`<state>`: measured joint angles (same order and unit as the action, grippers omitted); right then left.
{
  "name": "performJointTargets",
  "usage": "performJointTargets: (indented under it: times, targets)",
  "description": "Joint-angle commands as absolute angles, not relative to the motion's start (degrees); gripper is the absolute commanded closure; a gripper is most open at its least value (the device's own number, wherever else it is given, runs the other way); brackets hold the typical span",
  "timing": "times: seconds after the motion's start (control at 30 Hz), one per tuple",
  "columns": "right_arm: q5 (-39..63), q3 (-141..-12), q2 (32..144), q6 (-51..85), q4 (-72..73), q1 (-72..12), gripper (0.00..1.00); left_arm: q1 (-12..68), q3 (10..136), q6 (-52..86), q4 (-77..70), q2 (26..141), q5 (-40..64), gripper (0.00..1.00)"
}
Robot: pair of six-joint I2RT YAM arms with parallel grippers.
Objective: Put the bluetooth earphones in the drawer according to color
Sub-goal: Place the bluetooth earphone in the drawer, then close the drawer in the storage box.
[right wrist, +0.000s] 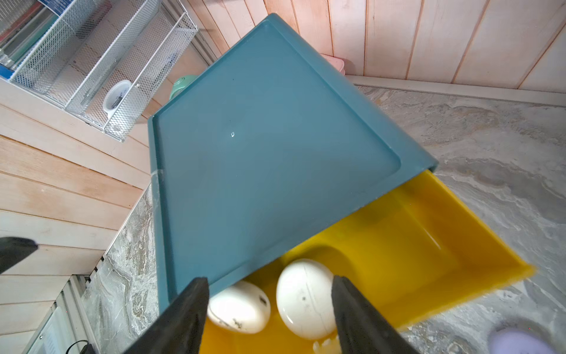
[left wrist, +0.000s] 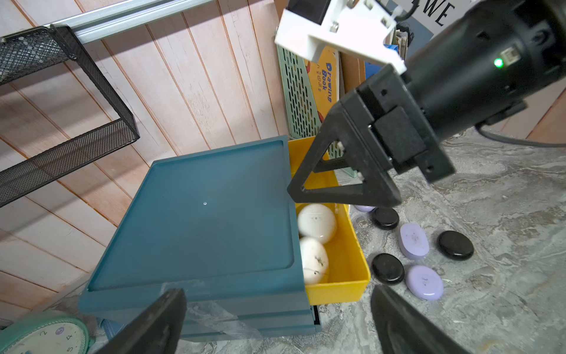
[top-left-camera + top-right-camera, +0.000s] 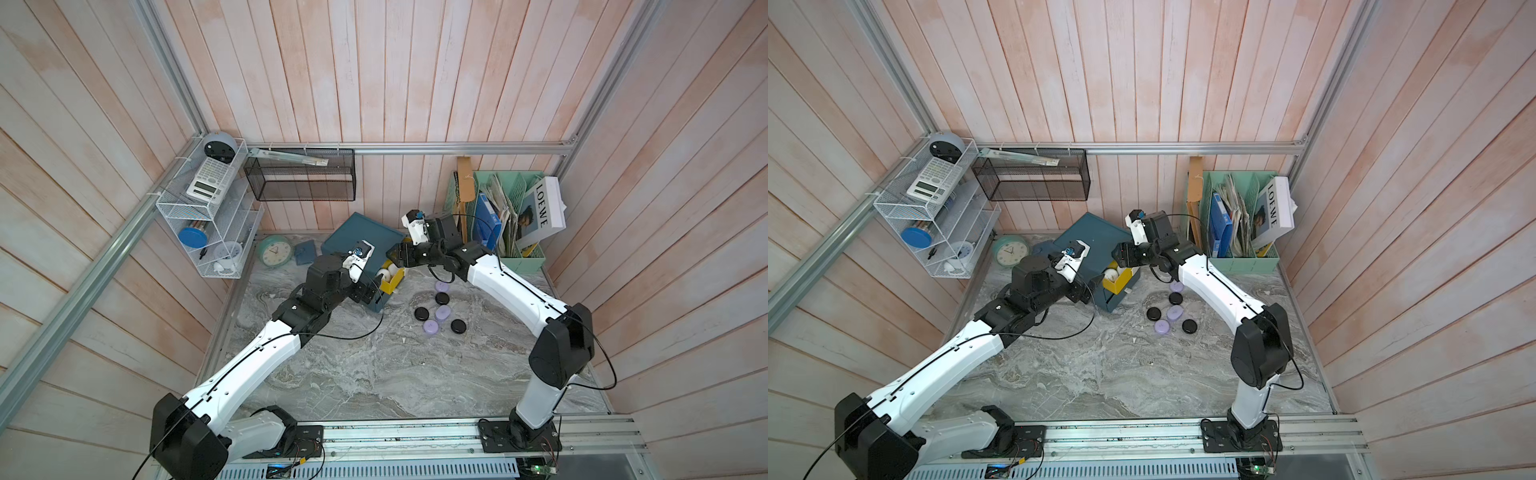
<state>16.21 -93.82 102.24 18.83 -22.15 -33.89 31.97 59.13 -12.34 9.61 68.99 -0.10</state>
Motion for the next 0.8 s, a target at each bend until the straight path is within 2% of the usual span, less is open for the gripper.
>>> performJointTargets:
  times: [0.0, 0.43, 0.63, 0.7, 0.77]
  targets:
    - [16.01, -94.17, 102.29, 18.45, -22.16, -34.27, 0.30, 31.64, 58.53, -11.70, 8.97, 68.38, -0.48, 0.00]
    - [10.81, -83.07, 92.83, 18.32, -16.98, -34.06, 0.33, 31.64, 58.45, -8.95, 7.61, 69.32, 0.08, 0.00]
    - [9.10, -76.52, 89.00, 19.07, -15.15, -33.67, 0.41, 31.60, 58.52, -7.86, 7.21, 70.32, 0.11, 0.00]
    - [8.96, -74.83, 88.21, 19.23, -14.92, -33.60, 0.47, 31.49, 58.67, -7.50, 7.25, 70.69, 0.41, 0.05]
    - [8.81, -73.19, 87.48, 19.50, -14.54, -33.50, 0.54, 31.38, 58.88, -6.90, 7.26, 71.03, 1.39, 0.18]
